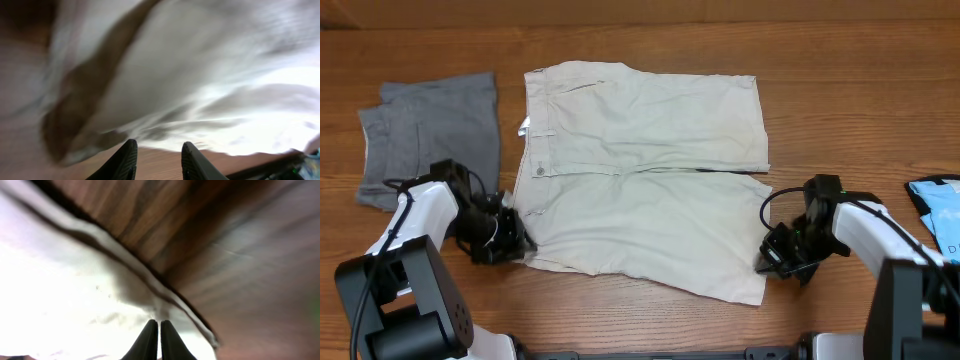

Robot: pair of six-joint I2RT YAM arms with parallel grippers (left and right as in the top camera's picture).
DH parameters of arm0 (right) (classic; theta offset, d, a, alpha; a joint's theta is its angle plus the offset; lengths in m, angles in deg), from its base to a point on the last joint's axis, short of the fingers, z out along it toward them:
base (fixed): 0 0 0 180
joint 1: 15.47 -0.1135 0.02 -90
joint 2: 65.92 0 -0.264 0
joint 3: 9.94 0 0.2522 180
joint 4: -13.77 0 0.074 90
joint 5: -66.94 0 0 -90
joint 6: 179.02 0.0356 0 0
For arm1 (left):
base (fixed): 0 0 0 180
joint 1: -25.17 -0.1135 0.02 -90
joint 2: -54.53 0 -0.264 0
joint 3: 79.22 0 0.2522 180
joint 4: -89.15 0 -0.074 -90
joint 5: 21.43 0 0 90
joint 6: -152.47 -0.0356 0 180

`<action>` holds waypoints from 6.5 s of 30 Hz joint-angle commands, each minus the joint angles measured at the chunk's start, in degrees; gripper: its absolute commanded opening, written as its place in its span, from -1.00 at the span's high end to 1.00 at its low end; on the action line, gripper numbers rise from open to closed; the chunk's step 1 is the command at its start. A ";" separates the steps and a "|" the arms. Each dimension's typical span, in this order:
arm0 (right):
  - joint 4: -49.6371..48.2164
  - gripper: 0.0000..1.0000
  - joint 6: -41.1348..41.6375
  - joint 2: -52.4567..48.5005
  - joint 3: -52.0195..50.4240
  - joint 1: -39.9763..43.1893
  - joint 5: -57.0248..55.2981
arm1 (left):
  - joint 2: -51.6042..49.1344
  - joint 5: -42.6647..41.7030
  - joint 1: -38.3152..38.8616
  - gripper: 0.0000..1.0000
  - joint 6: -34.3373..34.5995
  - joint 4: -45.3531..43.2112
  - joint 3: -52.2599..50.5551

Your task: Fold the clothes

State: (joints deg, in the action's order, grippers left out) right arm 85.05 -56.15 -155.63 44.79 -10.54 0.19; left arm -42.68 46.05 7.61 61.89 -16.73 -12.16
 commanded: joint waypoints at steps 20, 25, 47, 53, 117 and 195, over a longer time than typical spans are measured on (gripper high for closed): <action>3.06 0.32 -6.78 6.05 12.52 -11.87 6.86 | 10.49 4.94 33.81 0.35 14.21 -11.65 2.95; 3.78 0.33 -5.18 -3.08 10.40 -14.56 6.23 | 5.90 6.14 33.46 0.34 14.64 -9.57 1.22; 3.30 0.42 3.43 -8.13 4.72 -12.57 -7.63 | -1.60 18.97 11.78 0.48 12.13 0.39 -1.88; 5.88 0.38 4.09 -0.33 5.29 -12.57 -7.63 | 1.62 14.93 6.97 0.52 7.74 1.49 -1.03; -24.79 0.58 -6.95 -47.80 63.45 8.41 -0.96 | 12.04 -1.88 22.95 -0.22 0.94 -15.76 5.35; 1.49 0.87 -11.19 -14.32 26.32 13.20 -6.60 | 3.67 13.03 20.46 -0.33 -2.49 -3.80 12.02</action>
State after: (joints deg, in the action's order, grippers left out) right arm 85.29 -65.51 -173.55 67.63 1.94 -4.69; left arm -38.40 55.01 27.96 60.80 -21.34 0.45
